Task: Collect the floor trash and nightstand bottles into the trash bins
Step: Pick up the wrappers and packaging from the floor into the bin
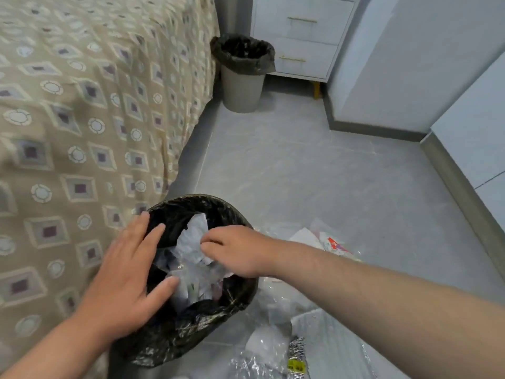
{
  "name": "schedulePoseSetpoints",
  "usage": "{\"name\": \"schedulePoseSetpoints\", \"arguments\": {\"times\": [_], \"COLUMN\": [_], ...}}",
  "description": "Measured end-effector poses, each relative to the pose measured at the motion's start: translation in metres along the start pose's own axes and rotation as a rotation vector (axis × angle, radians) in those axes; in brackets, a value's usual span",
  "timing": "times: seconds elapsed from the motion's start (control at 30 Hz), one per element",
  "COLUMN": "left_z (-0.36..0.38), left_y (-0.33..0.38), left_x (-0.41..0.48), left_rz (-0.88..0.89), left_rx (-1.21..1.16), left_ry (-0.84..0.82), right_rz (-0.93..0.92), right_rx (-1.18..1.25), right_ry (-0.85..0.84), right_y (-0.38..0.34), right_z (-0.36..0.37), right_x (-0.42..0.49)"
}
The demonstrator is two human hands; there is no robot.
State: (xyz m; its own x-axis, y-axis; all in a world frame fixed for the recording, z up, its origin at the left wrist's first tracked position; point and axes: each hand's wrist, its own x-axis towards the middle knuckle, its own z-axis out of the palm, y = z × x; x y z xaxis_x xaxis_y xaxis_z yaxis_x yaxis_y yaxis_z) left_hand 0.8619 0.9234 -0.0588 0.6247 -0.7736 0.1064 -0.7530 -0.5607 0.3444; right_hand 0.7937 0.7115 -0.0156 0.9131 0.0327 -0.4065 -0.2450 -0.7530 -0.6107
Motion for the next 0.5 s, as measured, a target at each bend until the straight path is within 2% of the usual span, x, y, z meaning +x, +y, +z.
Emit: {"name": "schedulePoseSetpoints", "arguments": {"times": [0.1,0.17,0.23,0.3,0.4,0.5], "left_z": [-0.032,-0.033,-0.014,0.021,0.089,0.156], "left_y": [0.063,0.105,0.143,0.172,0.213,0.225], "left_x": [0.030,0.041,0.043,0.036,0.014,-0.010], "left_rz": [0.331,0.501,0.550,0.419,0.048,-0.243], "left_rx": [-0.052,-0.083,-0.134,-0.150,-0.129,-0.169], "left_ry": [-0.004,-0.109,-0.284,-0.488,-0.761,-0.810], "right_rz": [0.046,0.124,0.211,0.289,0.379,0.406], "right_rx": [0.051,0.065,0.081,0.106,0.141,0.164], "right_ry": [0.126,0.136,0.123,0.093,0.071,0.051], "right_y": [0.035,0.070,0.108,0.145,0.197,0.231], "right_z": [-0.036,-0.042,-0.038,-0.024,0.006,0.030], "right_x": [-0.065,-0.104,-0.130,-0.145,-0.158,-0.163]}}
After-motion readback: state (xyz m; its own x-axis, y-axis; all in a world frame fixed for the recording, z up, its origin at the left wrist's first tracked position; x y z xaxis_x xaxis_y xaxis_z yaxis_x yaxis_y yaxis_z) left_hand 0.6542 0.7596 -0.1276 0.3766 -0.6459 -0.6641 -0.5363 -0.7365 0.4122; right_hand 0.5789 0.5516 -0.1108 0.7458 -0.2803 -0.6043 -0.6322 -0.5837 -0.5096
